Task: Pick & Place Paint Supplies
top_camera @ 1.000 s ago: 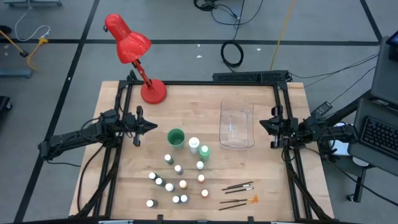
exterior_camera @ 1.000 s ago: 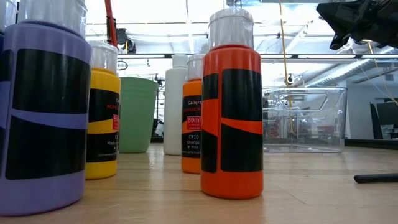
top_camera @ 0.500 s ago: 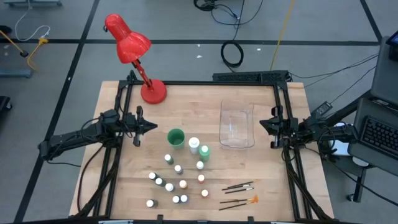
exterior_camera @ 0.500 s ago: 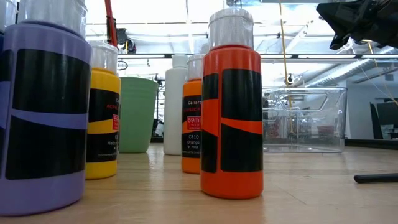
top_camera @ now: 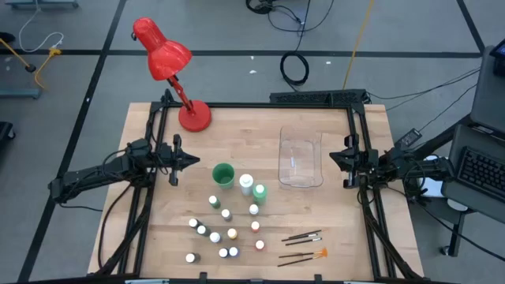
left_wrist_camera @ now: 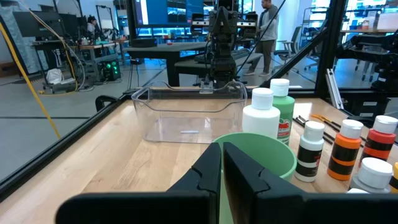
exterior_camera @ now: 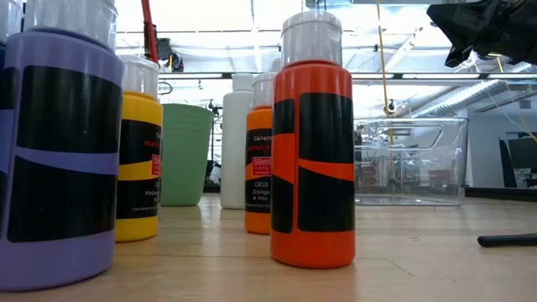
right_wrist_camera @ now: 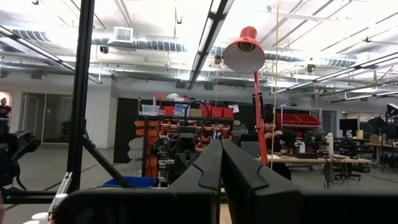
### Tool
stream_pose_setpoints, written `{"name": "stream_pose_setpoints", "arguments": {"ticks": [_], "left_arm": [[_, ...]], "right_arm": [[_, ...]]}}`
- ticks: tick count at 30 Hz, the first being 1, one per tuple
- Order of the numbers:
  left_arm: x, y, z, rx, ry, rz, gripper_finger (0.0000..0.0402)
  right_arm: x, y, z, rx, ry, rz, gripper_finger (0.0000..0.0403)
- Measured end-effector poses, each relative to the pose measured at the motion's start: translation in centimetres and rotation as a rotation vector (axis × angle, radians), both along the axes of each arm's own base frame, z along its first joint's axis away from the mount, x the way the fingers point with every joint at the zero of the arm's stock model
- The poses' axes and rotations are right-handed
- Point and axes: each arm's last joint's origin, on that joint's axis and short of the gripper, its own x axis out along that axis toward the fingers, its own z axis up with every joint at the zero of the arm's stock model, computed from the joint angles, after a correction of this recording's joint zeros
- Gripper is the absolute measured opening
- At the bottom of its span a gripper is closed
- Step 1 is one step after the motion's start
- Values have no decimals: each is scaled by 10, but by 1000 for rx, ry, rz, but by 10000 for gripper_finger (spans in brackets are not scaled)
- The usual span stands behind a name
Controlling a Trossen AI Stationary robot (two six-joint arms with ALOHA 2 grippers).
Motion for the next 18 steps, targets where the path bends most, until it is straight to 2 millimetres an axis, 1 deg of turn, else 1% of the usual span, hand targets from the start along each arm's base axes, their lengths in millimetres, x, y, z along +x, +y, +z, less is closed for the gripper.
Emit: {"name": "stream_pose_setpoints", "arguments": {"ticks": [10,18], "left_arm": [[0,0,0,-5,-4,0,21],[0,0,6,-91,-58,-2,21]], "right_arm": [[0,0,0,0,0,0,4],[0,0,0,0,0,0,4]]}}
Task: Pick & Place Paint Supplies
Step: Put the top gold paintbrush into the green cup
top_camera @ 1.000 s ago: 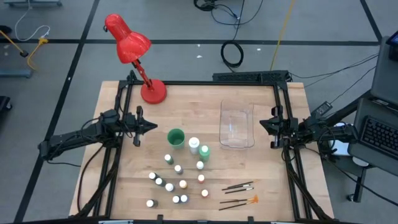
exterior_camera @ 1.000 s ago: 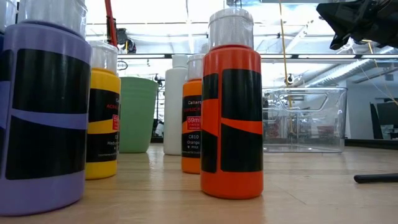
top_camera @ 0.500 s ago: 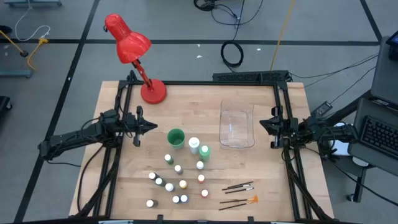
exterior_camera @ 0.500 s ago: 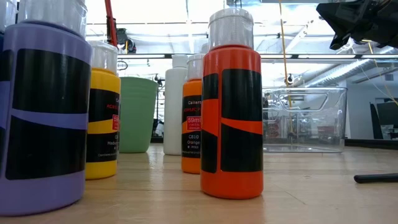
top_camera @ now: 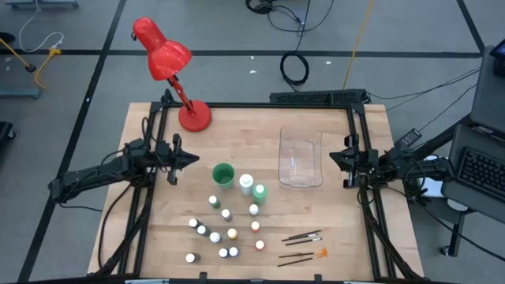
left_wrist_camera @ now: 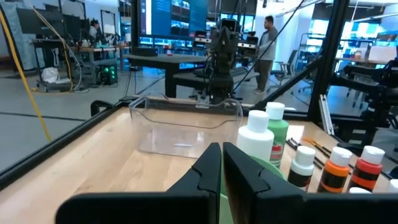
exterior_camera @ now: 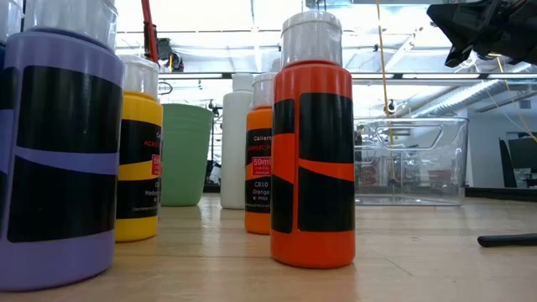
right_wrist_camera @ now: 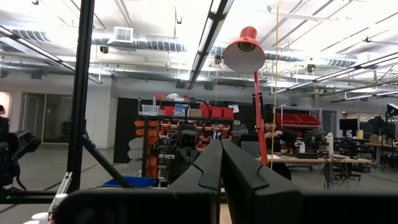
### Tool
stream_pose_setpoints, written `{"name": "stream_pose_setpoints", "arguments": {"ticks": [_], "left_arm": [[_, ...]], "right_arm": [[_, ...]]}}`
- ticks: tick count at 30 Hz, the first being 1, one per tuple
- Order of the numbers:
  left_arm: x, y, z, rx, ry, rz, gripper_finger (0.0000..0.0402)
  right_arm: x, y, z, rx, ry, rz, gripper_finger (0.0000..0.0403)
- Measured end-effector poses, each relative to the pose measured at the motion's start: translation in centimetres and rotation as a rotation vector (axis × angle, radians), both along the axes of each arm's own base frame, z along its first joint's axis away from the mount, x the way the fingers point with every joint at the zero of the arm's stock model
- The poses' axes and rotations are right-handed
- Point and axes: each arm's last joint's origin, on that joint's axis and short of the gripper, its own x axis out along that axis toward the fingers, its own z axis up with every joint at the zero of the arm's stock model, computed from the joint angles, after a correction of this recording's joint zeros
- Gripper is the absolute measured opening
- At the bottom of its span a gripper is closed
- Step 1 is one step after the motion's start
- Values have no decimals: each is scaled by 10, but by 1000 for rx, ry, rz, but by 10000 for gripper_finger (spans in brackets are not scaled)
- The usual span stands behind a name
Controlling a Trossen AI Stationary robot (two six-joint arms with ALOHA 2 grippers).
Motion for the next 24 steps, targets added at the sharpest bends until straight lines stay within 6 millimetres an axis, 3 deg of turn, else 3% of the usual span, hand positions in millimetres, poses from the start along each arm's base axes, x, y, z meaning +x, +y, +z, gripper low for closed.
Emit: {"name": "stream_pose_setpoints", "arguments": {"ticks": [8,17,24], "left_arm": [[0,0,0,24,0,1,21],[0,0,0,162,3,7,21],[0,1,0,132,4,26,21]], "right_arm": [[0,0,0,0,0,0,4],[0,0,0,0,0,0,4],[0,0,0,0,0,0,4]]}}
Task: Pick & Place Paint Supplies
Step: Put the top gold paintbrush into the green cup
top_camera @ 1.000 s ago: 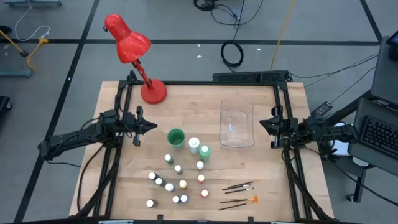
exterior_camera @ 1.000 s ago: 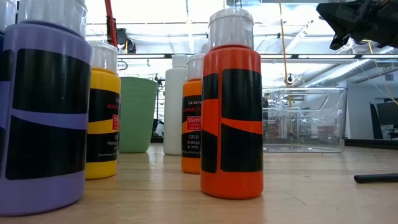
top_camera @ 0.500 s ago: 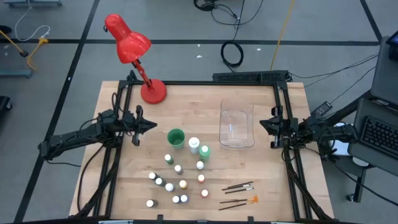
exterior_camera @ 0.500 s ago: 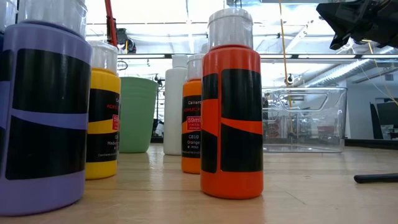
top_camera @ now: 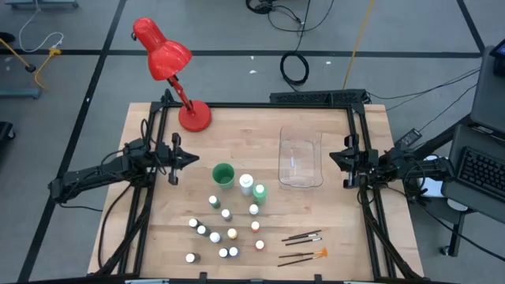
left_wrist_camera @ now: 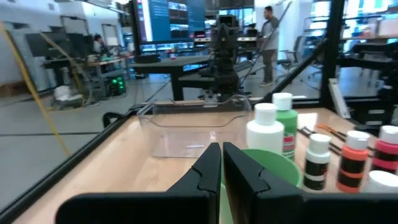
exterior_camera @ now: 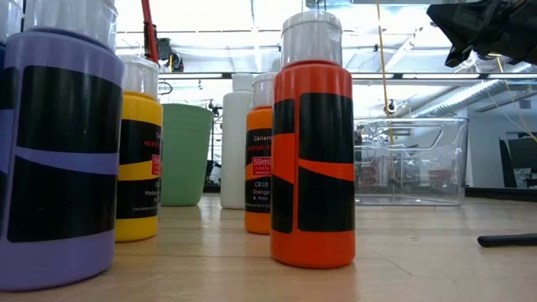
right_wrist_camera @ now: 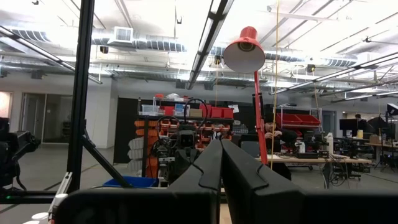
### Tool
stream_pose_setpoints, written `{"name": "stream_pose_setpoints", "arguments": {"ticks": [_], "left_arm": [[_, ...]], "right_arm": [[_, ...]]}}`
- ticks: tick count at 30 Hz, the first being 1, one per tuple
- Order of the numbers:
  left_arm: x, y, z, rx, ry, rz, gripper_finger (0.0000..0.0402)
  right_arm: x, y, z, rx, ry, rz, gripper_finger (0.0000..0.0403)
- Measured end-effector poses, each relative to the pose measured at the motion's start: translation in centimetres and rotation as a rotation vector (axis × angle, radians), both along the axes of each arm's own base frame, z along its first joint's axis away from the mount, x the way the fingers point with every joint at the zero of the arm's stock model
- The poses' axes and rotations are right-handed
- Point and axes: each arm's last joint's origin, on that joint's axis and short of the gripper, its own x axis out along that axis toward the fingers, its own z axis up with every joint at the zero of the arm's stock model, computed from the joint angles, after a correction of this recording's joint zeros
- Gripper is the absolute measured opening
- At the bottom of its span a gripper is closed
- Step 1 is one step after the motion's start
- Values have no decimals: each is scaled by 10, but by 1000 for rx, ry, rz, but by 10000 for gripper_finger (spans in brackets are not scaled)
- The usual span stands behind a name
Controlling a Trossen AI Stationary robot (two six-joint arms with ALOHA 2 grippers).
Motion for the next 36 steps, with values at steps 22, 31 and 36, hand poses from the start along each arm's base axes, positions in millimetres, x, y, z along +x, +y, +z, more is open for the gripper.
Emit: {"name": "stream_pose_setpoints", "arguments": {"ticks": [22,31,36], "left_arm": [[-2,7,6,8,-68,249,21],[-2,7,7,-1,-77,248,21],[-2,7,7,-11,-80,247,21]], "right_arm": [[0,0,0,0,-1,0,4],[0,0,0,0,0,0,4],[0,0,0,0,0,0,4]]}}
